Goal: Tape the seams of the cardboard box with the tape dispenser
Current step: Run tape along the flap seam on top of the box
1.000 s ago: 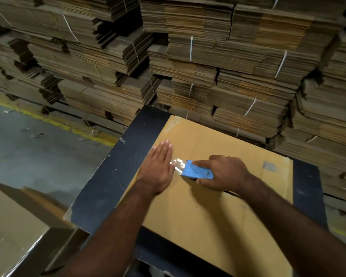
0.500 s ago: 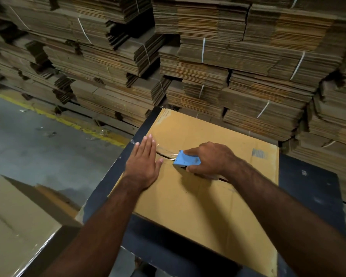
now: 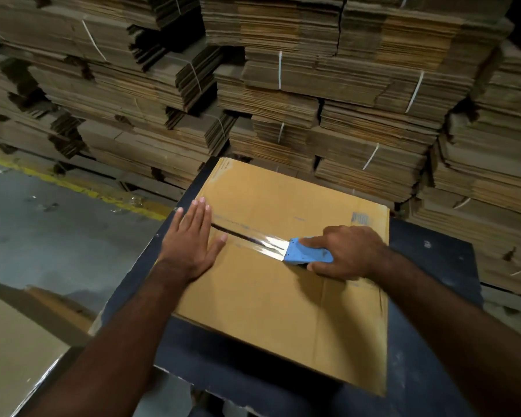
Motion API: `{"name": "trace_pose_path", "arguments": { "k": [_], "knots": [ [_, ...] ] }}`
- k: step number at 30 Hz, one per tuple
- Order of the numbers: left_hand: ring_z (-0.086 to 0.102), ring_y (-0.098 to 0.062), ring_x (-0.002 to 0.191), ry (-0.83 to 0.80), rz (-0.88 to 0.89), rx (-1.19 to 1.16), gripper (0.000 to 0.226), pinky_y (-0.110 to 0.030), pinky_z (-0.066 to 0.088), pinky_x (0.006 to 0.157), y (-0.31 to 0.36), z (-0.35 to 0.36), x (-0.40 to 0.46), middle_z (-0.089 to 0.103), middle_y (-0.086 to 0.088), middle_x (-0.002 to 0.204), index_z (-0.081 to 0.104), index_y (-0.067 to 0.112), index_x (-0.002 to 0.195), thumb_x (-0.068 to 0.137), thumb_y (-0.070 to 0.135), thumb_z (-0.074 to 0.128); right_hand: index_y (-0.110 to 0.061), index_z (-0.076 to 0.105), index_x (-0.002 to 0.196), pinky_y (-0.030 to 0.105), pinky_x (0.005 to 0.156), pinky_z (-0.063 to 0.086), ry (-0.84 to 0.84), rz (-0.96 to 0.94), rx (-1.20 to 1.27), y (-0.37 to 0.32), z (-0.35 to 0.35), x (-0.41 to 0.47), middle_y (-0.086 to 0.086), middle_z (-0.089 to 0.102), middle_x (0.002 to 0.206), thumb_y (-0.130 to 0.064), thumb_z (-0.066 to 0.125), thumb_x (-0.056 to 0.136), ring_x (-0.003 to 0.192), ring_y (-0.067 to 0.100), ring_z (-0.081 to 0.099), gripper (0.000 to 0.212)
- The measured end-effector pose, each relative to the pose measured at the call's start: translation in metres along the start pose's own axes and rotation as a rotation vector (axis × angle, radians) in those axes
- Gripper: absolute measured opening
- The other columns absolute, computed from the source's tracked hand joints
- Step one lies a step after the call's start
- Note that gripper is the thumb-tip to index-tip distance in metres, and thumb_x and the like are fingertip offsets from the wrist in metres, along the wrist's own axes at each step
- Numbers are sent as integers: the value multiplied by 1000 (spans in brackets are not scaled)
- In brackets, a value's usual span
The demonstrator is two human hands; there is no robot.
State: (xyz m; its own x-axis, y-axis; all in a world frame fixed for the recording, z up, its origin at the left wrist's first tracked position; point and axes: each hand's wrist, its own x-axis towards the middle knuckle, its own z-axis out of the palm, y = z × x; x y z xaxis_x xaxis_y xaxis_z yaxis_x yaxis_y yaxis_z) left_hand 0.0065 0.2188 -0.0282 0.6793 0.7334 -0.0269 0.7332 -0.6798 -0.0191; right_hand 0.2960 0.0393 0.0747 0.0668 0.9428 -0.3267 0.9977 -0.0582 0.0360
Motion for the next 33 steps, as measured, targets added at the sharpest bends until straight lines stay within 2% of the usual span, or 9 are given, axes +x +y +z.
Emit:
{"name": "trace_pose_path", "arguments": {
  "k": [3,8,13,17,24,30,31,33],
  "knots": [
    [-14,-24,150,-37,32,16,87,-45,-4,122,12,-5,-6,-12,-13,162,-6,7,154,92,69,-6,-51,34,145,33,76,44,6,3,-11,-1,4,3,-6,58,111,-76,48,79,102,17,57,72],
    [-17,-24,149,-111,175,-131,87,-38,-4,121,70,-3,-19,-18,-11,161,-13,10,153,94,72,4,-50,31,146,34,78,45,-2,16,6,1,11,-1,-5,57,113,-73,53,79,102,17,56,74],
    [-14,-19,150,-134,278,-173,89,-39,5,124,100,-1,-26,-14,-9,163,-6,9,155,94,73,7,-50,31,146,34,77,44,-7,37,14,0,12,-1,-4,57,117,-69,54,80,106,18,55,73],
    [-10,-15,150,-122,394,-180,80,-36,5,123,99,-6,-35,-10,-2,164,0,14,157,98,67,11,-48,32,147,33,76,42,-12,48,39,0,14,-3,-4,57,116,-69,54,81,103,16,53,72],
    [-9,-13,150,-123,342,-197,72,-35,2,123,116,-7,-22,-9,-2,165,-2,14,156,100,57,12,-48,33,146,34,79,45,1,44,22,-4,9,-4,-4,57,121,-65,56,82,107,17,54,70],
    [-7,-8,150,-109,498,-226,66,-37,7,123,101,-7,-37,-2,2,165,3,19,157,102,53,15,-48,32,146,34,77,44,-12,40,21,-2,11,-3,-5,56,121,-65,56,82,107,17,53,71],
    [-6,-7,150,-97,478,-254,65,-37,8,123,99,-10,-37,-1,4,165,3,20,157,103,53,16,-48,32,146,34,77,44,-10,40,23,-2,12,-3,-5,56,122,-65,56,81,108,17,53,71],
    [-4,-9,150,-23,330,-290,67,-40,10,123,96,-15,-32,-1,2,165,1,20,157,102,55,16,-48,33,145,34,78,44,-6,36,28,-1,12,-1,-5,56,123,-68,55,81,109,17,54,71]
  ]
}}
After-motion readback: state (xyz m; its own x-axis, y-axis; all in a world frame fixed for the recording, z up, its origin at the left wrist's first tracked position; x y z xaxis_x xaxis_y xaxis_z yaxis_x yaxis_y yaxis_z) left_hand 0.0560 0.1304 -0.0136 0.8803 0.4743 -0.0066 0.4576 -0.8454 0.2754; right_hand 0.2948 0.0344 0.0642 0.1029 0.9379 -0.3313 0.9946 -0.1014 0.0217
